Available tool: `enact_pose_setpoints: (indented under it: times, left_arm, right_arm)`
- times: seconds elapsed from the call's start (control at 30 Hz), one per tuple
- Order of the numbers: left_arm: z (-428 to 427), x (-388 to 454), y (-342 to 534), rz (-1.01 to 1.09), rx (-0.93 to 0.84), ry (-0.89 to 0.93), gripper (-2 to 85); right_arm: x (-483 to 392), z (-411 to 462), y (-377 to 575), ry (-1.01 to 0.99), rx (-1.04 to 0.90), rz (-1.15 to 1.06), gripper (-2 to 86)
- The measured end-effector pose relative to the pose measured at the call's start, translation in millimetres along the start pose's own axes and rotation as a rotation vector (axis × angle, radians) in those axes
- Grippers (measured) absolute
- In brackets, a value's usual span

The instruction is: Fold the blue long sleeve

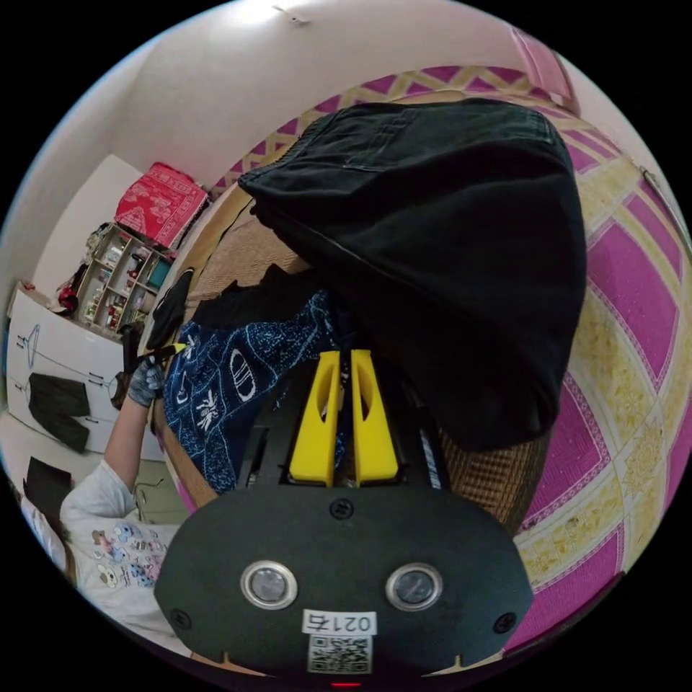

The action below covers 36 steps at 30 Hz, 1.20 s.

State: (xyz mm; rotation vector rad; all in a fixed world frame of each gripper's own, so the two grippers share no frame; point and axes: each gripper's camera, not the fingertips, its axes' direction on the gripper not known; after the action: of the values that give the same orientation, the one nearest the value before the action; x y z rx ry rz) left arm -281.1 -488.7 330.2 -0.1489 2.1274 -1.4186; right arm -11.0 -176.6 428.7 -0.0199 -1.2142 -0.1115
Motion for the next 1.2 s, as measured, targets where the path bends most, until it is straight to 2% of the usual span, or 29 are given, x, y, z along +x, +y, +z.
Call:
enact_pose_setpoints:
  times: [0.1, 0.23, 0.37, 0.5, 0.63, 0.77, 0.9, 0.97, 1.07, 1.2]
  left_arm:
    - [-0.9, -3.0, 0.7, 0.023, -0.020, -0.012, -0.5]
    - [-6.0, 2.0, 17.8, 0.111, -0.069, -0.025, 0.5]
    - [-34.5, 17.9, 11.6, 0.184, 0.085, -0.008, 4.2]
    - [-32.8, 26.6, -11.9, 0.194, 0.158, -0.072, 7.0]
    - [-7.7, 14.7, -41.9, 0.153, 0.113, -0.029, 9.6]
    - [24.4, 9.3, -63.1, 0.143, -0.014, -0.094, 12.1]
    - [25.9, 2.1, -68.0, 0.099, -0.008, -0.061, 9.8]
    - [32.2, 1.7, -66.2, 0.122, -0.082, 0.001, 4.0]
    - [22.6, 3.6, -57.5, 0.126, -0.039, 0.045, 0.4]
    - [-5.6, 18.2, -40.5, 0.196, 0.061, 0.112, -0.6]
  right_arm:
    - [-7.4, 4.8, 7.8, 0.044, -0.031, -0.057, 1.8]
    - [-10.9, -8.8, 16.3, -0.032, -0.080, -0.109, 3.0]
    - [-23.2, -37.4, 3.3, -0.014, 0.036, -0.163, 7.6]
    - [-34.2, -19.6, -36.8, 0.008, 0.002, -0.189, 11.3]
    - [-32.1, 1.6, -67.8, 0.016, -0.051, -0.154, 11.1]
    - [-25.9, 14.8, -86.2, 0.006, -0.100, -0.121, 10.3]
    - [-18.3, 11.2, -88.4, -0.050, -0.107, -0.086, 9.7]
    - [-15.9, 7.9, -87.0, -0.085, -0.112, -0.074, 8.8]
    - [-14.0, 6.3, -84.4, -0.187, -0.139, -0.061, 3.2]
    - [-34.1, -36.7, -68.2, -0.285, 0.028, -0.112, -0.3]
